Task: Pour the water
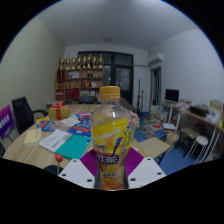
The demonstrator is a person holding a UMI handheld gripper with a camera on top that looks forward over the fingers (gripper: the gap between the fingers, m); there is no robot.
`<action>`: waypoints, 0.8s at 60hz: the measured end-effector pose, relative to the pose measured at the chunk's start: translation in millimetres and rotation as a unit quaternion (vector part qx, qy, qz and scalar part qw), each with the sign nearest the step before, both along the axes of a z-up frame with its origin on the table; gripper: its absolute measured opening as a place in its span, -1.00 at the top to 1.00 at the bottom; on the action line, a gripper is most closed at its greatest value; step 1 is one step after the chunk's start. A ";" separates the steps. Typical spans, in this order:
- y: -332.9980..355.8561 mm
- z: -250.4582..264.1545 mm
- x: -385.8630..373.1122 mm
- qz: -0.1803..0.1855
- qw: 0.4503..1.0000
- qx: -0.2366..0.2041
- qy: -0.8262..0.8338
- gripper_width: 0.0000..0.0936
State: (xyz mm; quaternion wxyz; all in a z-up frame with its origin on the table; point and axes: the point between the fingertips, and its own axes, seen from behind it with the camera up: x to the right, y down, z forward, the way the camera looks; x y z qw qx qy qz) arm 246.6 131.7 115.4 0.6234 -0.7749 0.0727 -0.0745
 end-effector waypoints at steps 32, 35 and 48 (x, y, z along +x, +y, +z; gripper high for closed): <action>-18.1 -57.1 17.0 0.046 0.998 -0.040 0.028 -0.36; -33.2 -70.9 5.4 0.065 0.994 -0.083 0.042 -0.71; -125.6 -29.6 -22.2 0.049 0.991 -0.116 0.038 -0.78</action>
